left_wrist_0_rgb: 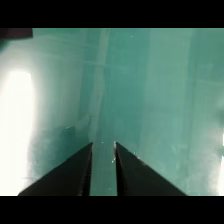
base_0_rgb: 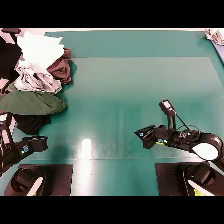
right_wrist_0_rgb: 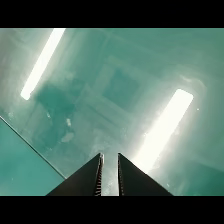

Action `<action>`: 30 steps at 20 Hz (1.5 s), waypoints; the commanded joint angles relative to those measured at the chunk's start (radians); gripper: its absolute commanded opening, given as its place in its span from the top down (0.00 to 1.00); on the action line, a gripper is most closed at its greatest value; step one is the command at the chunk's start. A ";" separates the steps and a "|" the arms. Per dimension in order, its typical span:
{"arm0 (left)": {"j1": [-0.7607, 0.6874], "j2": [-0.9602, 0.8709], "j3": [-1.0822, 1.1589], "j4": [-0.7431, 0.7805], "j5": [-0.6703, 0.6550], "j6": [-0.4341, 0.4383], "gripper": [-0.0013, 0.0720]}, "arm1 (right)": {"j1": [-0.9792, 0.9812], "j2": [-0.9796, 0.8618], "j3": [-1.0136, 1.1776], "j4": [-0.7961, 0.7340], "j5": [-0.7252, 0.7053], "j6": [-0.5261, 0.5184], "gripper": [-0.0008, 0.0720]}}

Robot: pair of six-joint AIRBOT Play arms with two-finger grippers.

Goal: Fold the shirts.

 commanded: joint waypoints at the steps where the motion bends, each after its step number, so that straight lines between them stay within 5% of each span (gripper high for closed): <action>1: 0.000 0.000 0.000 0.000 0.000 0.000 0.73 | 0.000 0.001 0.000 0.000 0.000 0.000 0.83; 10: 0.000 0.000 0.000 0.000 0.001 0.000 0.73 | 0.000 0.001 0.000 0.000 0.000 0.000 0.83; 18: 0.000 0.000 0.000 0.009 0.302 0.000 0.73 | 0.000 0.001 0.000 0.000 -0.002 0.000 0.83; 24: 0.000 0.000 0.000 -0.043 0.406 -0.001 0.73 | -0.010 0.001 -0.001 -0.007 -0.256 0.000 0.82; 30: 0.000 -0.098 0.138 -0.024 0.371 -0.230 0.73 | -0.010 0.001 0.019 0.000 -0.425 0.001 0.83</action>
